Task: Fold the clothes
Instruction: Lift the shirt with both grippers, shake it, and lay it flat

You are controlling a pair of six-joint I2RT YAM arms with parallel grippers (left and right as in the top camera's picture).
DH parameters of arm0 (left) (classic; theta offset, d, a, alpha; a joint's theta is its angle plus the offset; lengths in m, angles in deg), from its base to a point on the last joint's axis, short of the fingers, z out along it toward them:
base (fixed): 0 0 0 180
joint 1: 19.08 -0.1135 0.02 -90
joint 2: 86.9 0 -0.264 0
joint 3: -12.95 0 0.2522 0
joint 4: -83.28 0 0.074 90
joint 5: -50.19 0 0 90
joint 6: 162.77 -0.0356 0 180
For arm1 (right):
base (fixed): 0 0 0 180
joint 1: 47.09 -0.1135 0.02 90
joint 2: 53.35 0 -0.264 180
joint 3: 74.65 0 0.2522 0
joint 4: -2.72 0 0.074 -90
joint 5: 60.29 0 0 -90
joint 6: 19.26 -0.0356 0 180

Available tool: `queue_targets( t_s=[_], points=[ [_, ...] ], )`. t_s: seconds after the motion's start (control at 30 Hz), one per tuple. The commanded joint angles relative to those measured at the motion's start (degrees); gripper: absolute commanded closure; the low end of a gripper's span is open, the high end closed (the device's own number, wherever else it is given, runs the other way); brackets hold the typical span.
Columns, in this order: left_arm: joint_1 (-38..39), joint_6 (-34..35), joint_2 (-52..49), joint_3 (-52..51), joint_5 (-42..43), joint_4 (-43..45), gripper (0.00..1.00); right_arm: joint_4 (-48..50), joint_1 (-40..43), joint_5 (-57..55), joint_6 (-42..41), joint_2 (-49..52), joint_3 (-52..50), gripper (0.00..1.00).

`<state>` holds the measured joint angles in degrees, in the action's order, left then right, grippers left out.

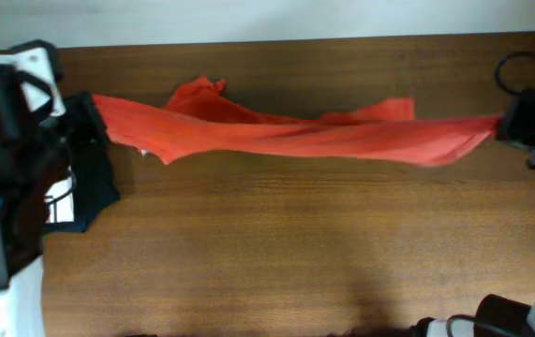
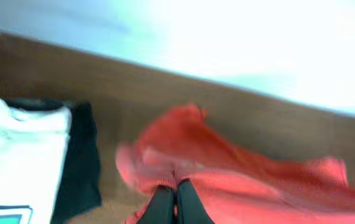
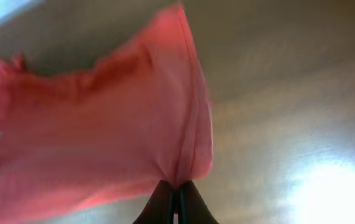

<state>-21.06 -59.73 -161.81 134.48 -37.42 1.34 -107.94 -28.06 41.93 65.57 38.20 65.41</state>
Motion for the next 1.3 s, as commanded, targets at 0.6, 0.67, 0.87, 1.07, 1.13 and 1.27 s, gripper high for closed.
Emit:
queue_targets(
  t_s=[0.6,0.67,0.87,1.07,1.13,1.27],
  points=[
    [-0.5,-5.8,-34.6,5.1,5.1,44.9,1.0,36.5,-5.5,-0.7,-4.6,23.0,14.8,0.96],
    [-1.0,-6.5,-34.6,6.8,0.7,55.7,1.0,42.4,-5.4,-6.8,-6.1,21.8,17.9,0.96],
    [-4.2,-6.5,-34.0,19.8,2.9,35.3,1.0,27.0,-5.5,-22.9,-5.8,21.6,20.8,0.96],
    [-3.9,-6.7,-35.9,19.0,6.2,-15.7,1.0,3.0,-5.4,-23.3,-5.8,22.4,4.8,0.96],
    [-3.9,-6.8,-36.0,17.8,6.2,-21.0,1.0,1.2,-5.4,-23.7,-5.8,22.4,-3.5,0.96],
    [-2.7,-7.3,-36.0,1.1,3.3,-27.5,1.0,1.8,-5.2,-23.4,-6.4,22.4,-25.9,0.96]
  ],
)
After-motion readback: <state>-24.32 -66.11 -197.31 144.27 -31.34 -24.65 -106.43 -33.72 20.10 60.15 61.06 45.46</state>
